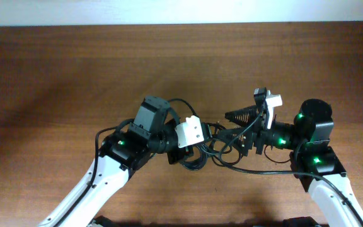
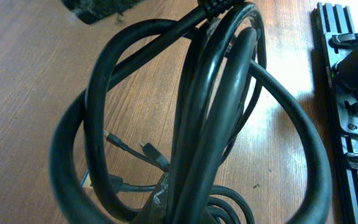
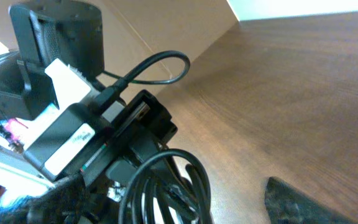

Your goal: Untangle cables

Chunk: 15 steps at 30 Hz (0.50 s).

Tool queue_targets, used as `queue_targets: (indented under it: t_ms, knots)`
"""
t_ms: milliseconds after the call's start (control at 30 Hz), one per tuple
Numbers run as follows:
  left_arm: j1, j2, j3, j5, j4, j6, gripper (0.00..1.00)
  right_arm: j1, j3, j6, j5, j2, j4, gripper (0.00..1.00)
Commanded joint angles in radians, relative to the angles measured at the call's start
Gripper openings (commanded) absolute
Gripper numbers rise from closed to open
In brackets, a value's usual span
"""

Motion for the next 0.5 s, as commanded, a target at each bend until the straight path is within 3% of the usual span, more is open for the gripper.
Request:
queue_targets:
  t_ms: [0, 200, 467]
  knots:
    - [-0.002, 0.003, 0.015, 0.015, -0.01, 0.008, 0.0, -0.003, 0.014, -0.011, 0.034, 0.002, -0.021, 0.99]
    - [-0.002, 0.003, 0.015, -0.057, -0.025, 0.013, 0.0, -0.004, 0.014, -0.014, 0.105, 0.002, -0.099, 0.99]
    - [-0.002, 0.003, 0.015, -0.181, -0.012, 0.336, 0.0, -0.004, 0.014, -0.049, 0.104, 0.002, -0.14, 0.99]
